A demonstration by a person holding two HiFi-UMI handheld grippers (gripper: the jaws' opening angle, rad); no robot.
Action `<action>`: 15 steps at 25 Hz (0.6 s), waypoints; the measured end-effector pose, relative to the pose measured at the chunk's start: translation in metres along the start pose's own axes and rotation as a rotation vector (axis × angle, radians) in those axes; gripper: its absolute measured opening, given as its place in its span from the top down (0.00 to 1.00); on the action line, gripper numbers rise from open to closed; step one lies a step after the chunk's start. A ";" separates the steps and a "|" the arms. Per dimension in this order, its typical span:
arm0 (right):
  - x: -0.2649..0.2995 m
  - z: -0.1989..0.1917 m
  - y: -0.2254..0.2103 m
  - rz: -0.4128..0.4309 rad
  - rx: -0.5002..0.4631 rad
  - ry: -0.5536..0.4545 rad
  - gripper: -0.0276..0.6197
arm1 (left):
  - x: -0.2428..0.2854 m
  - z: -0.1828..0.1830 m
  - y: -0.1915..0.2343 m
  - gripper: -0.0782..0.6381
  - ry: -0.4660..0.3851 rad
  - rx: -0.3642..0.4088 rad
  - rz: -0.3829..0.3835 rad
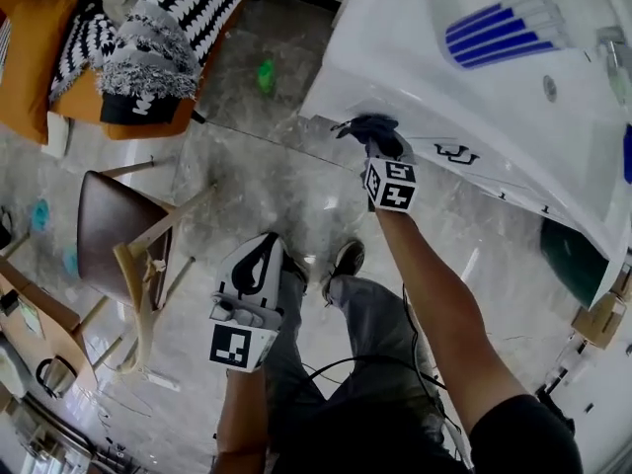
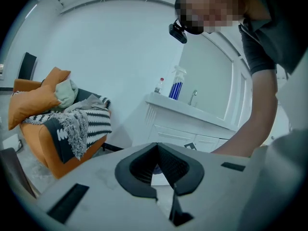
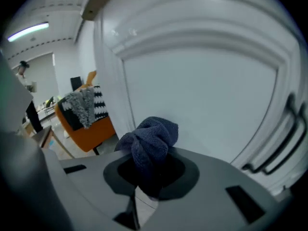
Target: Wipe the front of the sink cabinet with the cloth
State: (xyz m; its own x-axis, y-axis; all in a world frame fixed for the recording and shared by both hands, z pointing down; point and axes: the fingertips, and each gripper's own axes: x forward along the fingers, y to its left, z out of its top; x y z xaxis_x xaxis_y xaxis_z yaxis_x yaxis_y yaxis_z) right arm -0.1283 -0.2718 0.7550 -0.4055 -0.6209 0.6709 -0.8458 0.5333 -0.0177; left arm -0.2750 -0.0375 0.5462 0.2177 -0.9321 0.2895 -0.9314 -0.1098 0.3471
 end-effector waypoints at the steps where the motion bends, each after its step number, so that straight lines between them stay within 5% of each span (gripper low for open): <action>1: -0.024 0.013 0.003 0.016 -0.052 -0.018 0.88 | -0.005 0.010 -0.007 0.88 0.008 0.011 -0.018; 7: -0.178 0.085 0.027 0.064 -0.208 -0.142 0.88 | -0.033 0.080 -0.045 0.88 0.013 0.075 -0.123; 11: -0.258 0.106 0.028 0.021 -0.219 -0.154 0.88 | -0.052 0.123 -0.072 0.88 -0.014 0.101 -0.196; 15: -0.301 0.112 0.006 -0.040 -0.318 -0.172 0.88 | -0.054 0.127 -0.094 0.88 -0.023 0.133 -0.218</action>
State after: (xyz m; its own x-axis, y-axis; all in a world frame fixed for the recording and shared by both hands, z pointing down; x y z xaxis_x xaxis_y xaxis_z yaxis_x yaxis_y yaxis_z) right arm -0.0506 -0.1461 0.4698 -0.4499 -0.7180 0.5311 -0.7230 0.6419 0.2553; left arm -0.2364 -0.0213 0.3844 0.4128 -0.8886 0.1999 -0.8935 -0.3524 0.2783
